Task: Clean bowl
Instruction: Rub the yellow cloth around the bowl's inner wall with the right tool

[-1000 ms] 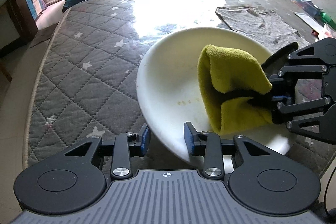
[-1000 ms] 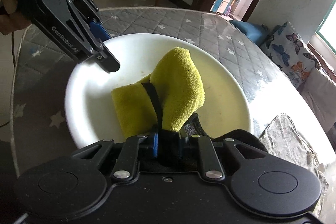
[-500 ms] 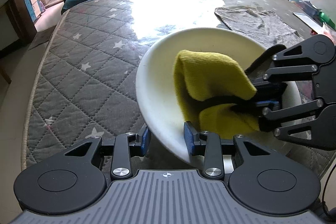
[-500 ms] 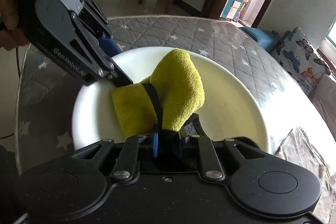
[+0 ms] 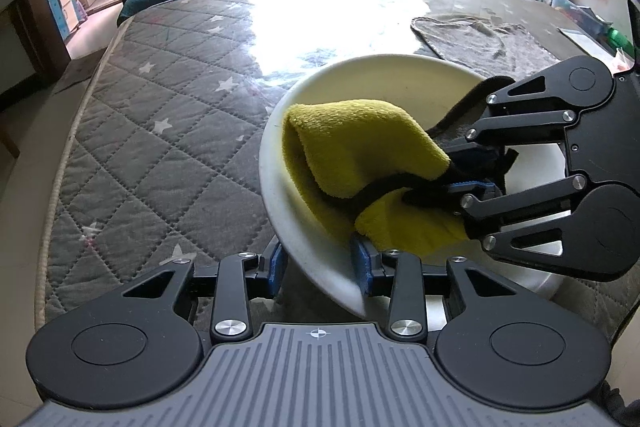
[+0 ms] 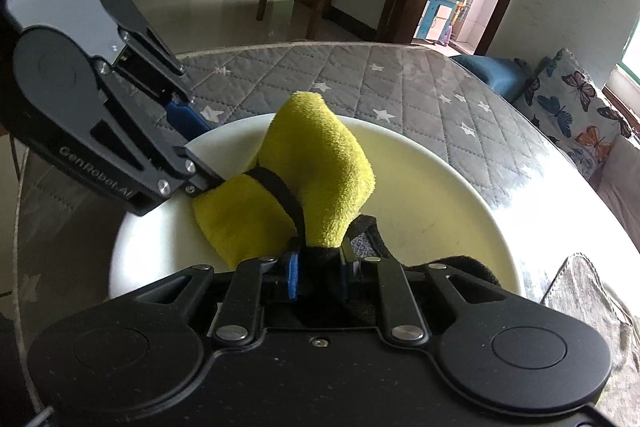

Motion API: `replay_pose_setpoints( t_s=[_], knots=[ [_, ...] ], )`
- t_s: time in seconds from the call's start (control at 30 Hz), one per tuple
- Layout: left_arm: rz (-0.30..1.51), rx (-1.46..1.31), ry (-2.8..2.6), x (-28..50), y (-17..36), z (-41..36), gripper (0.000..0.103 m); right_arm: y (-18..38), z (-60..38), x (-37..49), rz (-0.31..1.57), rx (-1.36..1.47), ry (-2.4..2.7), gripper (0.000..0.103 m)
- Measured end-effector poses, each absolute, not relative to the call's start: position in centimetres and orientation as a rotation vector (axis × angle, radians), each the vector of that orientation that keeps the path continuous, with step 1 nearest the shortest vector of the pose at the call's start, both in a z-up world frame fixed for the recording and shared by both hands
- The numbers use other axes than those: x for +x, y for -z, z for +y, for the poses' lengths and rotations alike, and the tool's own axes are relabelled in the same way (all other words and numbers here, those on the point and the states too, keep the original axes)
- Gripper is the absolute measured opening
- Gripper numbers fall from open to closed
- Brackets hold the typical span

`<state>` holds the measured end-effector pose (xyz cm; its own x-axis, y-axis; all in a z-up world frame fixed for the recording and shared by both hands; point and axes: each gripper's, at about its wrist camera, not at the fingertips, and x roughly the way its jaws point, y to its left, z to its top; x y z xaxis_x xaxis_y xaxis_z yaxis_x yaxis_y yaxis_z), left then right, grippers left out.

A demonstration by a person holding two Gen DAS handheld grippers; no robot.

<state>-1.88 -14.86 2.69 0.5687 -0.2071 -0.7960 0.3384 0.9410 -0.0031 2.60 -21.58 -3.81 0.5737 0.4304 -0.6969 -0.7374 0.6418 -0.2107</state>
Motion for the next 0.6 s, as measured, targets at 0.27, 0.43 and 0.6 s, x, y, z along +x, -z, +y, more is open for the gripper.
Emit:
replay_pose_setpoints(
  t_s=[0.27,0.43,0.6],
  knots=[
    [0.912,0.155,0.317,-1.7,-2.7,-14.9,0.039,4.0,-21.4,3.9,0.649,-0.494,-0.696,0.024],
    [0.911,0.154,0.313,-1.6,-2.7,-14.8,0.040,4.1,-21.1,4.3,0.643,-0.487,-0.678,0.024],
    [0.912,0.152,0.312,-1.6,-2.7,-14.7,0.041,4.3,-21.2,5.1,0.637,-0.475,-0.656,0.024]
  ],
)
